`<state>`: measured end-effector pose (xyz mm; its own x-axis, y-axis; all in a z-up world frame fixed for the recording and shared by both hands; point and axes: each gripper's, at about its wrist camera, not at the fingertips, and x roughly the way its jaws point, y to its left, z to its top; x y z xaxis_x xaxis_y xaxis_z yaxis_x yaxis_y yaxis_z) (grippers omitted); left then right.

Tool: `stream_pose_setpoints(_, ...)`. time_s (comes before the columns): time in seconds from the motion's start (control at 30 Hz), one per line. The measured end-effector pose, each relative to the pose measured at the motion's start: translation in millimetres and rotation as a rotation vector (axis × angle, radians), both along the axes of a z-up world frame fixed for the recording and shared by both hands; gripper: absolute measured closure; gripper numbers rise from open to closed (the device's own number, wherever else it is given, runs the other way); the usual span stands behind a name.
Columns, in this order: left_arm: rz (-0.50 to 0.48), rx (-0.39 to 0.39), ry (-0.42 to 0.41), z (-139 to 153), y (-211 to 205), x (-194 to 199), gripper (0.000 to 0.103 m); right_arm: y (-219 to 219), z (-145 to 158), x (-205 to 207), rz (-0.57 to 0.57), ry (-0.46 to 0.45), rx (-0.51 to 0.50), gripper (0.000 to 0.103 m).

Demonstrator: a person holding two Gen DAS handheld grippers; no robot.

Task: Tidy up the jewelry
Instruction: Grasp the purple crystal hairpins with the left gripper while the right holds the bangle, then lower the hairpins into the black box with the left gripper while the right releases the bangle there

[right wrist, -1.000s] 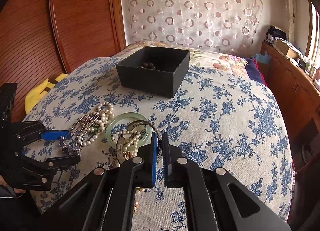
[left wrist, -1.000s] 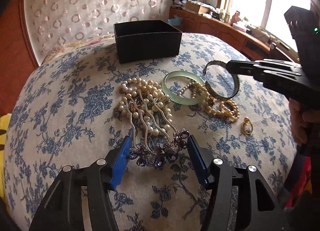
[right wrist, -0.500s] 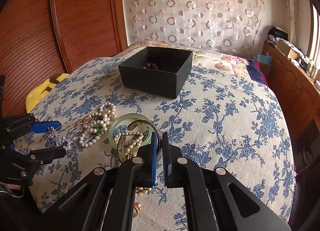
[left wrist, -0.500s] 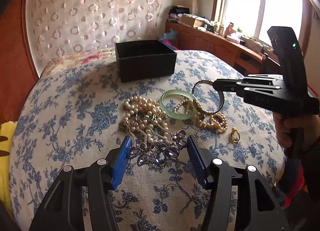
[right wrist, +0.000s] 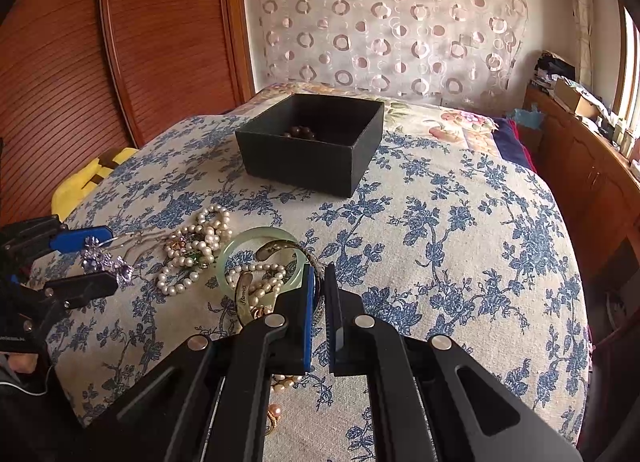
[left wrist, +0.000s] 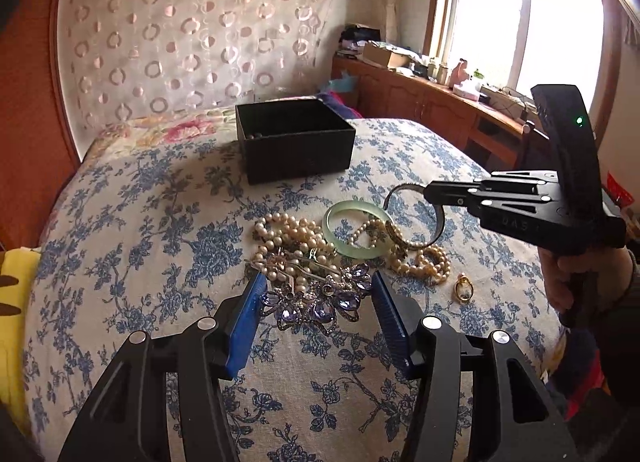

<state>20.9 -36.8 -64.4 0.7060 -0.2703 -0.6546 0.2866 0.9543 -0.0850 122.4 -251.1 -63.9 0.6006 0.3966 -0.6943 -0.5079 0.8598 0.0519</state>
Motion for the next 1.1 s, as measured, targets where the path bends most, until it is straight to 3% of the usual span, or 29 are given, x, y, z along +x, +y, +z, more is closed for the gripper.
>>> stream_pose_setpoints(0.37,-0.006,0.014,-0.062,23,0,16,0.051,5,17,11,0.008,-0.042,-0.002,0.097)
stream_pose_setpoints(0.8,0.013,0.049,-0.100,46,2,84,0.051,12,54,73,0.027,-0.104,0.013,0.097)
stream_pose_setpoints(1.1,0.016,0.067,-0.112,58,-6,142,0.051,12,56,114,0.041,-0.087,0.050,0.097)
